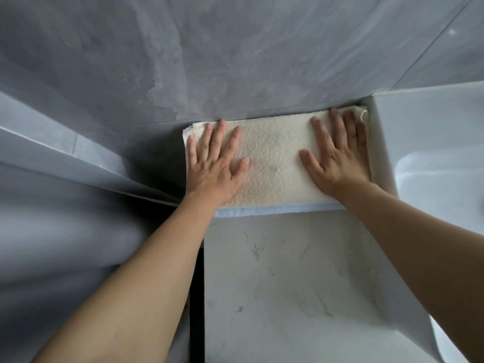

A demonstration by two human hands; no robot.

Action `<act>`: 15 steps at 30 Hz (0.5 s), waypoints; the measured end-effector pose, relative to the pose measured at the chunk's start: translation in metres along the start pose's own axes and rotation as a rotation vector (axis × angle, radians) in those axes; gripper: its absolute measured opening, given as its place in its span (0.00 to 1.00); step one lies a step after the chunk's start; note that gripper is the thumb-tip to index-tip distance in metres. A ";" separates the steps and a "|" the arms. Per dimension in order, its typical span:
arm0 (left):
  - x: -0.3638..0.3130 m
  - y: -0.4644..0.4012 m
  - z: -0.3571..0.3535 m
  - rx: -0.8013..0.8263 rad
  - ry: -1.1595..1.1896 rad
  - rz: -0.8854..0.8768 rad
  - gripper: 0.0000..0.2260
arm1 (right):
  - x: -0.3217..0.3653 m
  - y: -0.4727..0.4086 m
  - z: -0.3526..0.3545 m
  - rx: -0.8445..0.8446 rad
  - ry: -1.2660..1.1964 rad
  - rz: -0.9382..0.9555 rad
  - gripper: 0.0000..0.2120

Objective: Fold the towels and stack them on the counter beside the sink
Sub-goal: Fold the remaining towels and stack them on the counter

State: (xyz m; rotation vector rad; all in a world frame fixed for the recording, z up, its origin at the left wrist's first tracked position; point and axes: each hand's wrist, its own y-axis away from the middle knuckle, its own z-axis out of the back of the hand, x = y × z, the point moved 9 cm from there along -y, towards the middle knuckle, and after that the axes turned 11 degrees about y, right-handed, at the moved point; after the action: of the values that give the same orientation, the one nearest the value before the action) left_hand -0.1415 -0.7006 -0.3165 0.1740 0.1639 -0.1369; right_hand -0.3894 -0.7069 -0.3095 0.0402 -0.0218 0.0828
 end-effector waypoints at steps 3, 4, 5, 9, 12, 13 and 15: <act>-0.008 0.019 0.017 -0.065 0.059 0.012 0.31 | 0.000 0.020 0.019 0.041 -0.146 -0.067 0.35; -0.012 0.032 0.025 -0.134 0.107 0.009 0.31 | 0.000 0.034 0.029 0.001 -0.170 -0.079 0.34; -0.017 0.047 0.032 -0.203 0.162 0.002 0.31 | 0.004 0.050 0.040 -0.060 -0.166 -0.060 0.33; -0.050 0.111 0.033 -0.318 0.267 -0.071 0.28 | 0.019 0.118 0.065 -0.185 -0.114 0.079 0.28; -0.078 0.150 0.024 -0.338 0.286 -0.132 0.27 | 0.008 0.163 0.081 -0.257 -0.152 0.063 0.27; -0.087 0.160 0.022 -0.348 0.297 -0.151 0.27 | 0.004 0.176 0.086 -0.287 -0.155 0.065 0.27; -0.107 0.178 0.021 -0.359 0.308 -0.192 0.28 | -0.003 0.201 0.094 -0.327 -0.145 0.069 0.27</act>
State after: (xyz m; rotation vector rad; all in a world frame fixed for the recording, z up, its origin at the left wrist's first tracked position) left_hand -0.2165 -0.5174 -0.2486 -0.1811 0.5081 -0.2687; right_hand -0.4111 -0.5106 -0.2081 -0.2816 -0.1817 0.1445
